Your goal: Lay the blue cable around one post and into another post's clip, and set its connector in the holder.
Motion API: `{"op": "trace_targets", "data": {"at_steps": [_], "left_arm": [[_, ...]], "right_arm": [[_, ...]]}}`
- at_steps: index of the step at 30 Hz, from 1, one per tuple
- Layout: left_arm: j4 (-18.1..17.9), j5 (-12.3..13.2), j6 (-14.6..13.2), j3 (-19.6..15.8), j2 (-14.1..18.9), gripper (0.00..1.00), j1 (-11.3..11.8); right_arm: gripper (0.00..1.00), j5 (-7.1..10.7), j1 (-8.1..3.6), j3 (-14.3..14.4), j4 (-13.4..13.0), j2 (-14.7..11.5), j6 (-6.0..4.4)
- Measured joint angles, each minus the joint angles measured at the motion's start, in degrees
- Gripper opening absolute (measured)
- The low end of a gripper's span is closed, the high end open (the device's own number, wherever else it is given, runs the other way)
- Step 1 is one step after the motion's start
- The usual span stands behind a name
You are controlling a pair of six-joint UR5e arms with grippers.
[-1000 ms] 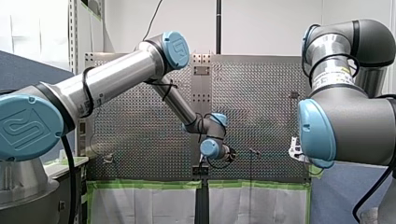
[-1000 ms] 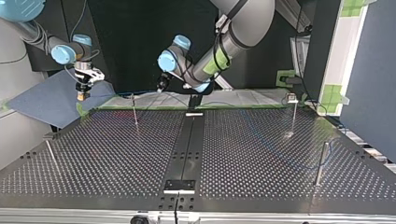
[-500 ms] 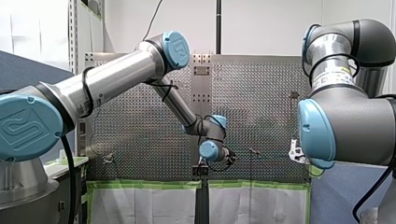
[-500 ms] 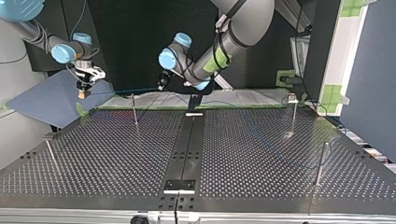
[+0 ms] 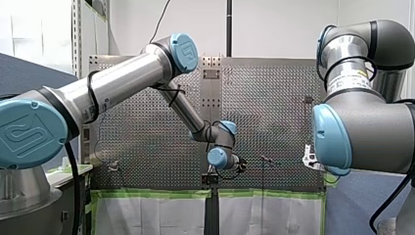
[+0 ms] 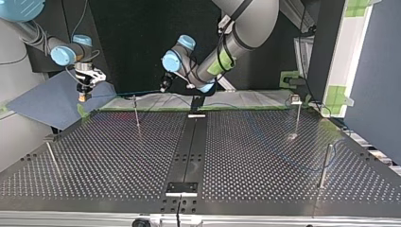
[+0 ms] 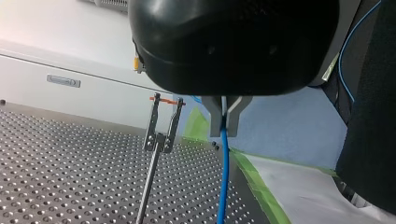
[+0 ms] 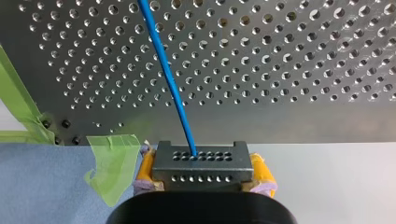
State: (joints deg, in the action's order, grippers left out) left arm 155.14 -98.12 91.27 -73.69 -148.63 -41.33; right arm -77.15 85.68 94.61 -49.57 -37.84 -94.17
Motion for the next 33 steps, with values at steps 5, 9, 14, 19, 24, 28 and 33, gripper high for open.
{"op": "trace_targets", "data": {"at_steps": [5, 9, 14, 19, 24, 28, 33], "left_arm": [[-0.06, 0.05, 0.1, 0.04, -0.03, 0.0, 0.69], [-0.06, 0.06, 0.13, 0.11, -0.03, 0.0, 1.15], [0.16, 0.31, 0.13, 0.49, -0.11, 0.0, 1.32], [0.25, 0.46, 0.13, 0.56, -0.1, 0.0, 1.29], [0.1, 0.73, 0.13, 0.61, -0.18, 0.0, 1.24], [0.01, 0.77, 0.23, 0.85, -0.31, 0.0, 1.49], [0.11, 0.79, 0.7, 1.65, -0.35, 0.0, 1.86]], "right_arm": [[0.0, -0.04, 0.05, -0.25, 0.07, -0.02, -0.34], [0.0, -0.12, 0.15, -0.55, 0.15, -0.02, -0.46], [0.0, -0.11, 0.44, -0.81, 0.16, -0.02, -0.79], [0.0, -0.11, 0.55, -0.85, 0.07, -0.01, -1.14], [0.0, -0.18, 0.65, -0.86, 0.07, -0.01, -1.2], [0.0, -0.09, 0.74, -1.49, 0.12, -0.01, -1.4], [0.0, -0.03, 0.88, -3.17, 0.15, -0.01, -1.6]]}}
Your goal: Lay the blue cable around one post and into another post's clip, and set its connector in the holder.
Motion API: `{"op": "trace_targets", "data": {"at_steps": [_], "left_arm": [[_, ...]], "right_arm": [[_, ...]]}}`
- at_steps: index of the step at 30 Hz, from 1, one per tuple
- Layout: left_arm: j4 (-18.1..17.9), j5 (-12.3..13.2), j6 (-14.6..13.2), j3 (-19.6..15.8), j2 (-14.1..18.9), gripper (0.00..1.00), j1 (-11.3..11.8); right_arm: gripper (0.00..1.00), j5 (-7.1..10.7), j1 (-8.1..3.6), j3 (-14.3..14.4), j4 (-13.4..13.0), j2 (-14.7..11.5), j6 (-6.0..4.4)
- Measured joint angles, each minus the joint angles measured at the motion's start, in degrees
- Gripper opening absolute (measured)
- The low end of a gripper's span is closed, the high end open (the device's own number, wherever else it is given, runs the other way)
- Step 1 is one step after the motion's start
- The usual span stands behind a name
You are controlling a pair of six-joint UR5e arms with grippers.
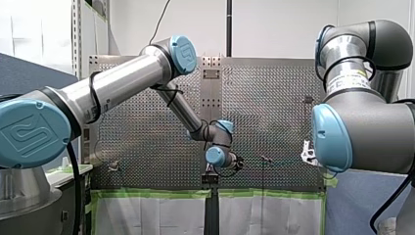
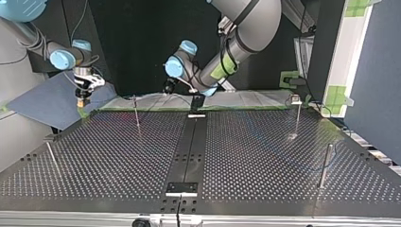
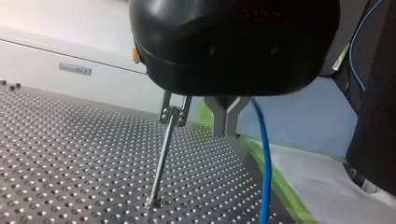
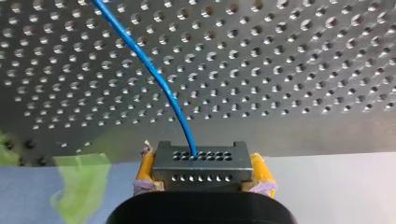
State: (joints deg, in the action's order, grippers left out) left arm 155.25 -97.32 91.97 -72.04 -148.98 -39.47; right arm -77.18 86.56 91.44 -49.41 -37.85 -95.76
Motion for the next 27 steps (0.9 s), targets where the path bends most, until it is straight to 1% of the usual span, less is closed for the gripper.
{"op": "trace_targets", "data": {"at_steps": [3, 7, 8, 10, 11, 12, 14, 15, 16, 17, 18, 19, 20, 21, 23, 27], "left_arm": [[0.28, 0.13, 0.28, 0.73, -0.28, 0.0, 0.25], [1.66, 0.7, 0.15, 2.27, -1.61, 0.0, 0.34], [2.03, 0.81, 0.06, 2.58, -1.97, 0.03, 0.32], [3.05, 0.99, -0.07, 3.03, -2.51, 0.03, 0.25], [3.43, 1.06, -0.11, 3.15, -2.65, 0.07, 0.23], [3.75, 1.13, -0.14, 3.24, -2.73, 0.07, 0.23], [4.44, 1.38, -0.18, 3.47, -2.83, 0.11, 0.34], [4.75, 1.48, -0.18, 3.58, -2.83, 0.11, 0.4], [5.19, 1.56, -0.16, 3.77, -2.83, 0.16, 0.49], [5.5, 1.6, -0.14, 3.93, -2.83, 0.24, 0.57], [5.74, 1.6, -0.15, 4.08, -2.8, 0.24, 0.66], [5.98, 1.58, -0.18, 4.25, -2.74, 0.31, 0.77], [6.09, 1.54, -0.21, 4.37, -2.7, 0.4, 0.84], [6.16, 1.45, -0.24, 4.49, -2.64, 0.4, 0.9], [6.26, 1.16, -0.27, 4.9, -2.47, 0.51, 0.99], [6.36, 0.41, -0.3, 5.99, -2.17, 0.51, 1.16]], "right_arm": [[0.0, 0.03, 0.06, -0.52, 0.01, 0.0, -0.16], [0.0, 0.08, 0.19, -0.86, 0.01, 0.0, -1.01], [0.0, 0.08, 0.22, -0.88, 0.01, 0.0, -1.19], [0.0, 0.1, 0.29, -0.92, 0.01, 0.0, -1.44], [0.0, 0.09, 0.32, -0.92, 0.01, 0.01, -1.5], [0.0, 0.1, 0.34, -0.93, 0.01, 0.01, -1.53], [0.0, 0.09, 0.38, -0.94, 0.01, 0.01, -1.57], [0.0, 0.1, 0.39, -0.95, 0.01, 0.01, -1.57], [0.0, 0.1, 0.42, -0.95, 0.0, 0.01, -1.57], [0.0, 0.1, 0.44, -0.95, 0.0, 0.01, -1.57], [0.0, 0.1, 0.46, -0.95, 0.01, 0.01, -1.56], [0.0, 0.1, 0.49, -0.97, 0.01, 0.01, -1.56], [0.0, 0.1, 0.52, -0.97, 0.01, 0.01, -1.55], [0.0, 0.1, 0.55, -0.97, 0.0, 0.01, -1.55], [0.0, 0.1, 0.61, -0.97, 0.01, 0.02, -1.55], [0.0, 0.09, 0.66, -0.96, 0.14, 0.02, -1.5]]}}
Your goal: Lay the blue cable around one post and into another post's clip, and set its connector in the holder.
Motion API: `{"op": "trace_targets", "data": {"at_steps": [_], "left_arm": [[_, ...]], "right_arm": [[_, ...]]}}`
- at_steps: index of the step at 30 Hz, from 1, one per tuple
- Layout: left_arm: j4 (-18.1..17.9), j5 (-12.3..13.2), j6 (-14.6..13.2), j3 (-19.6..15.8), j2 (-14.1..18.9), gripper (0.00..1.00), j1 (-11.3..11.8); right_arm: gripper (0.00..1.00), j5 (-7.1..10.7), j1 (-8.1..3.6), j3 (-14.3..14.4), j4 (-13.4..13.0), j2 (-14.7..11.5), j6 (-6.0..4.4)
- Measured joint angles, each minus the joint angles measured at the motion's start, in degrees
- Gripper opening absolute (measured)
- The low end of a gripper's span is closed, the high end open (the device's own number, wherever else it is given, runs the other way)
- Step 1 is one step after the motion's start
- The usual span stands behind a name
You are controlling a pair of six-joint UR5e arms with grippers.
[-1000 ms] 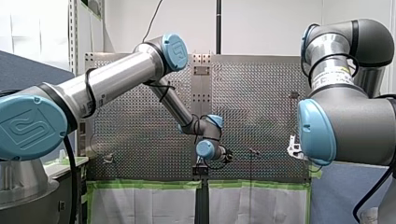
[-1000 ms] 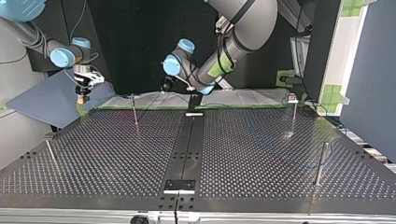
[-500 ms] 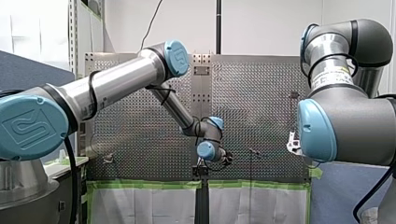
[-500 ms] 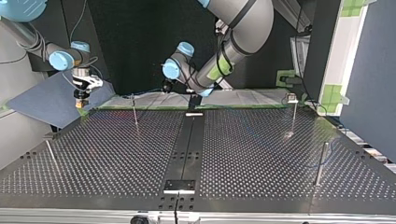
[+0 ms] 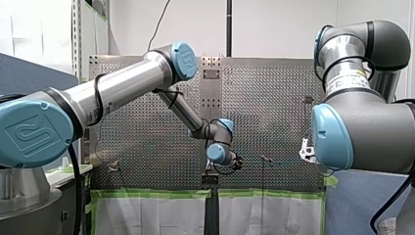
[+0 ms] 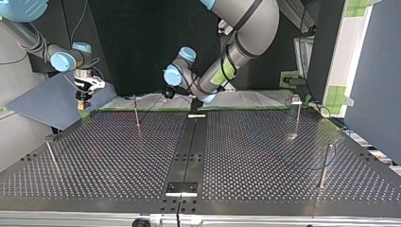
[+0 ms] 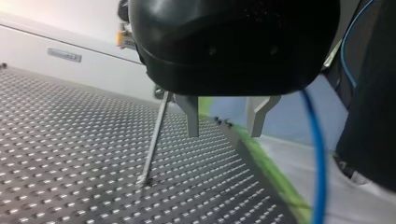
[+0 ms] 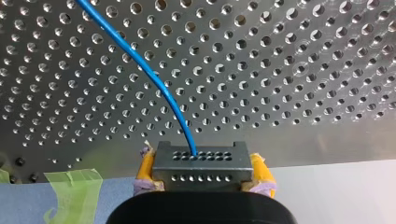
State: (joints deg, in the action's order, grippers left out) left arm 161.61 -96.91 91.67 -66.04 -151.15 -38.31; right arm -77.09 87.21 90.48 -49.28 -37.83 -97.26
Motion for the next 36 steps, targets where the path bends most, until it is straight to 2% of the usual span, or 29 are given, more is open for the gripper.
{"op": "trace_targets", "data": {"at_steps": [9, 17, 24, 29, 36], "left_arm": [[1.59, -0.86, -0.99, -0.06, 1.92, 0.51, -0.28], [2.2, -0.17, -2.41, -3.55, 5.15, 0.51, -0.87], [2.85, 0.09, -2.67, -6.81, 5.98, 0.51, -1.84], [3.26, 1.06, -1.84, -8.02, 5.99, 0.51, -2.69], [2.77, 0.58, 1.64, -8.32, 5.82, 0.51, -2.72]], "right_arm": [[0.0, 0.0, 0.02, 0.0, 0.13, 0.0, -0.02], [0.0, 0.0, 0.05, 0.01, 0.29, 0.0, 0.1], [0.0, 0.0, 0.18, 0.01, 0.33, -0.01, -0.02], [0.0, 0.0, 0.26, -0.01, 0.34, -0.01, -0.03], [0.0, 0.0, 0.27, -0.01, 0.31, 0.01, -0.05]]}}
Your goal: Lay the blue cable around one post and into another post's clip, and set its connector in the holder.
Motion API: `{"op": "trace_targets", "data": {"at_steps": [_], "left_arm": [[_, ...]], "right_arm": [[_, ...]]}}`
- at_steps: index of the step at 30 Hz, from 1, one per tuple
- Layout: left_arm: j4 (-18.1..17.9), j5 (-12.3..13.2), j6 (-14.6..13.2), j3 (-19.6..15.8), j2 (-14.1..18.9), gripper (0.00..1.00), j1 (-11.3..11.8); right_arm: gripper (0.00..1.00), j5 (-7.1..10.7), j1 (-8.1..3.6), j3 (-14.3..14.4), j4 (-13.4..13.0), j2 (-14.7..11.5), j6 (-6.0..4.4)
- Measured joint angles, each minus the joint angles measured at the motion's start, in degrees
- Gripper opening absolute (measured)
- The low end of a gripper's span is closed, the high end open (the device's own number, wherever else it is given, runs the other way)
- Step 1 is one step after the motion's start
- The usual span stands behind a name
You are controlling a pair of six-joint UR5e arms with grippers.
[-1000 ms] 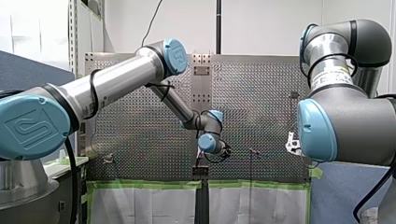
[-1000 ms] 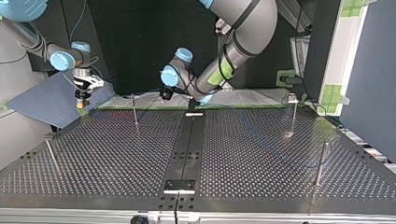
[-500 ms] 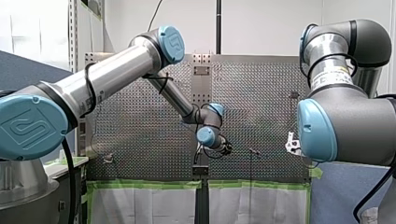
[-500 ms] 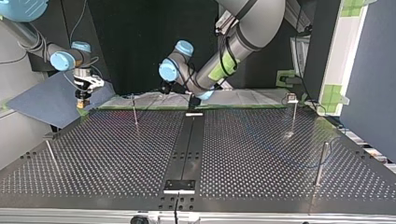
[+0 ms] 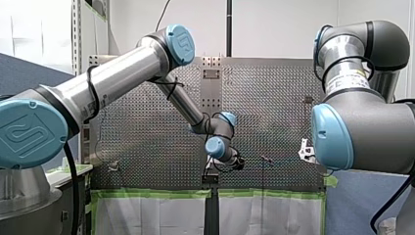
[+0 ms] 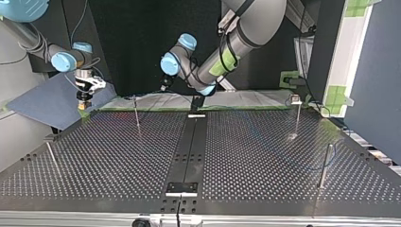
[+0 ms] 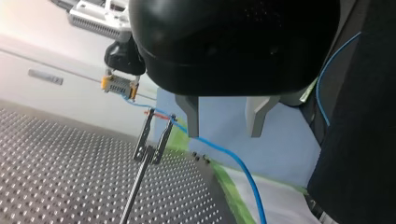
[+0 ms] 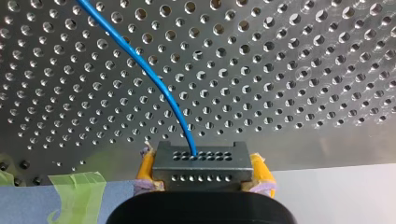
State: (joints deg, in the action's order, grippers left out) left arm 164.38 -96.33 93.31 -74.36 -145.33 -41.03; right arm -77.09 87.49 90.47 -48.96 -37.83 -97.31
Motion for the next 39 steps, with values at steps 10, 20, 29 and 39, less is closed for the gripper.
{"op": "trace_targets", "data": {"at_steps": [10, 20, 29, 39], "left_arm": [[-0.54, -1.93, 2.05, 0.73, -2.65, 0.51, 0.69], [-0.36, -3.9, 2.44, 2.89, -2.78, 0.51, 1.61], [-0.14, -4.07, 2.48, 2.94, -2.8, 0.51, 2.26], [-0.1, -5.19, 1.88, 2.95, -2.81, 0.44, 2.48]], "right_arm": [[0.0, 0.0, 0.01, 0.01, 0.1, 0.03, 0.01], [0.0, 0.0, 0.0, 0.02, 0.17, 0.01, 0.1], [0.0, 0.0, 0.01, 0.0, 0.22, 0.02, 0.16], [0.0, 0.0, -0.01, 0.02, 0.26, 0.0, 0.17]]}}
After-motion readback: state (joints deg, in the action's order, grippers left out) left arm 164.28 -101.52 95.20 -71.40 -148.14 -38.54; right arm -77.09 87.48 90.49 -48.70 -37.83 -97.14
